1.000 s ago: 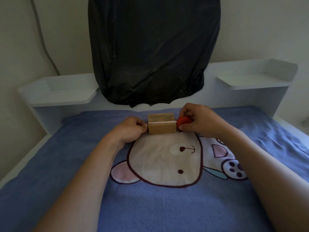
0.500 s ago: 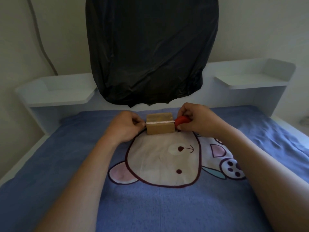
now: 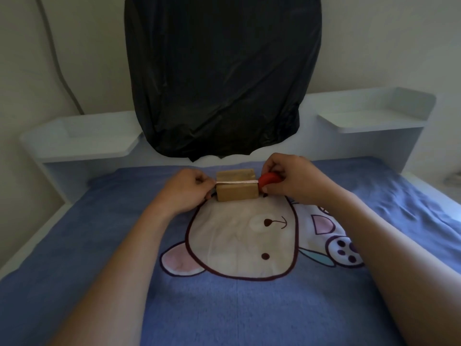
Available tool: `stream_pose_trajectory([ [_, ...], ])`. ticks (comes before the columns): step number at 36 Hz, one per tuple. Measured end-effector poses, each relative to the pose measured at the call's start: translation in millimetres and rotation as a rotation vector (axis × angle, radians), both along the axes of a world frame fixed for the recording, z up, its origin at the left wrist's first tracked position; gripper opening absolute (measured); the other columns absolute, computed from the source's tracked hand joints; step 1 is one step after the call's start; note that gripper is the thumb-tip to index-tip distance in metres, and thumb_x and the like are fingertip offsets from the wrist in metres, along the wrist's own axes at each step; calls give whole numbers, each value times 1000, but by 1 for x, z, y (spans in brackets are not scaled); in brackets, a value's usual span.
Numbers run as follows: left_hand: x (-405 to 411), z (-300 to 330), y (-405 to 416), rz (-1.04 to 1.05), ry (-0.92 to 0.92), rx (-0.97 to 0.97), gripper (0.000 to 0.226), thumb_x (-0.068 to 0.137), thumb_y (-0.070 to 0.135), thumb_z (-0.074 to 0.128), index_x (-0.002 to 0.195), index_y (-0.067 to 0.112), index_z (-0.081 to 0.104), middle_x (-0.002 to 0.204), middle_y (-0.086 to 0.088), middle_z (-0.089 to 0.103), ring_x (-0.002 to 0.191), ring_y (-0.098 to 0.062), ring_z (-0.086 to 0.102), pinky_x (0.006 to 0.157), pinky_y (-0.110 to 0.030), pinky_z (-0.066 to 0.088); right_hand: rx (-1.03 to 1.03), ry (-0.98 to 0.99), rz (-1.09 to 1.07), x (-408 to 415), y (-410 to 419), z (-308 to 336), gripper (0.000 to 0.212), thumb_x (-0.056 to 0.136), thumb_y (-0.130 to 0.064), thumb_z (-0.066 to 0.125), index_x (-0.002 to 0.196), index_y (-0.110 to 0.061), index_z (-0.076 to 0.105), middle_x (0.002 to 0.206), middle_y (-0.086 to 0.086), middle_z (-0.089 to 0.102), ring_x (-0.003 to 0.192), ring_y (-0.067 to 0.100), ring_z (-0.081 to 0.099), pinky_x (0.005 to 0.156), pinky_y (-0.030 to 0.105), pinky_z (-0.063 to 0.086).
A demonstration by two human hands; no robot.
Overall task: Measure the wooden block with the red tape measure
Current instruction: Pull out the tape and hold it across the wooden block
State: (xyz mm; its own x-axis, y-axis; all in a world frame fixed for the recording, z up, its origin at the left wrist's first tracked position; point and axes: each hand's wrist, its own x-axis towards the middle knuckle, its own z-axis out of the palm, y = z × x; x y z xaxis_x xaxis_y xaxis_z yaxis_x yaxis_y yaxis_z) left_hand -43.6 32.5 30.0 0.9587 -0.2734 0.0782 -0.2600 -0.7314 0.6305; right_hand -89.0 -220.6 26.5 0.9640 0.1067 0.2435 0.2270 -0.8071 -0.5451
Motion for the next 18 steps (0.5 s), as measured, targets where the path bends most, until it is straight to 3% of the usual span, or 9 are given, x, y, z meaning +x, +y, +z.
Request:
stream_pose_trajectory([
  [9,6,-5,3,-21,-40,-47,18,100,28,64,88,18,72,79,5,76,76,-9,69,64,-24,50,18,-20,-7,-2,2,2,25,82,-24,77,102,-24,62,102,-2,68,93,15,64,72,15,45],
  [13,9,-11,2,-33,-111,-48,17,99,26,62,92,13,71,81,-4,74,76,-15,67,63,-26,49,32,-34,-20,-2,2,2,24,82,-23,77,101,-25,62,101,-3,68,92,15,64,74,16,46],
  [18,12,-17,1,-48,-245,-86,9,97,28,63,89,26,66,78,6,70,69,-5,64,58,-19,47,60,-81,-48,0,2,2,22,84,-22,76,100,-26,61,99,-3,68,91,14,65,76,16,48],
])
